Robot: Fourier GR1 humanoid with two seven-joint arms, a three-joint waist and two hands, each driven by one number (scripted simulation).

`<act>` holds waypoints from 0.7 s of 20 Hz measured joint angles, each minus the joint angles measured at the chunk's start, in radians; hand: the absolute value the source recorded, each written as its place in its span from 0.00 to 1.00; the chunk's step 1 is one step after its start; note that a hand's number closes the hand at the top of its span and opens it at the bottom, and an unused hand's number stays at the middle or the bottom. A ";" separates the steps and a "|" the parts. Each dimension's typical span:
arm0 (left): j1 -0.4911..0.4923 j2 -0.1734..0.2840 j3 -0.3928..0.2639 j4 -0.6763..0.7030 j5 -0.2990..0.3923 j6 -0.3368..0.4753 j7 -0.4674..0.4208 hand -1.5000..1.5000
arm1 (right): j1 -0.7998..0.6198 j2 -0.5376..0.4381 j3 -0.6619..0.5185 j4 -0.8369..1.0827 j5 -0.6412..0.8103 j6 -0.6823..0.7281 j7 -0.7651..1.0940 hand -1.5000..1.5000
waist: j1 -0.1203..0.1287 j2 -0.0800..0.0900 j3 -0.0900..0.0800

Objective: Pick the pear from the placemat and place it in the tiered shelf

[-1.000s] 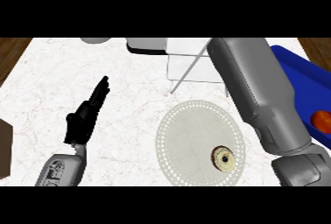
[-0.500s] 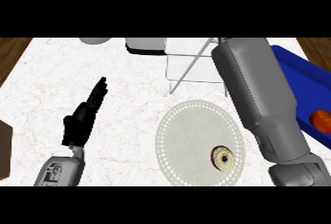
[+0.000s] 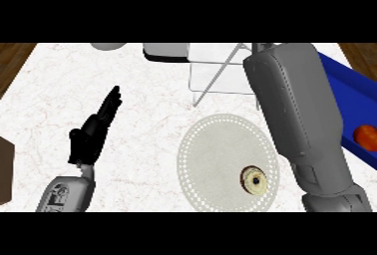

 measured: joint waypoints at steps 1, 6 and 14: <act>0.013 -0.008 -0.009 -0.007 -0.007 0.007 -0.005 0.50 | 0.001 -0.005 -0.005 -0.017 -0.009 -0.001 -0.003 0.00 | 0.000 0.000 0.000; 0.010 -0.014 -0.012 -0.004 -0.010 0.005 0.001 0.50 | -0.036 -0.033 -0.054 -0.120 -0.042 -0.009 0.001 0.00 | -0.004 0.000 0.001; 0.019 -0.012 -0.002 0.005 -0.015 0.013 -0.001 0.50 | 0.000 -0.057 -0.147 -0.404 0.015 0.081 0.102 0.00 | -0.025 -0.008 0.001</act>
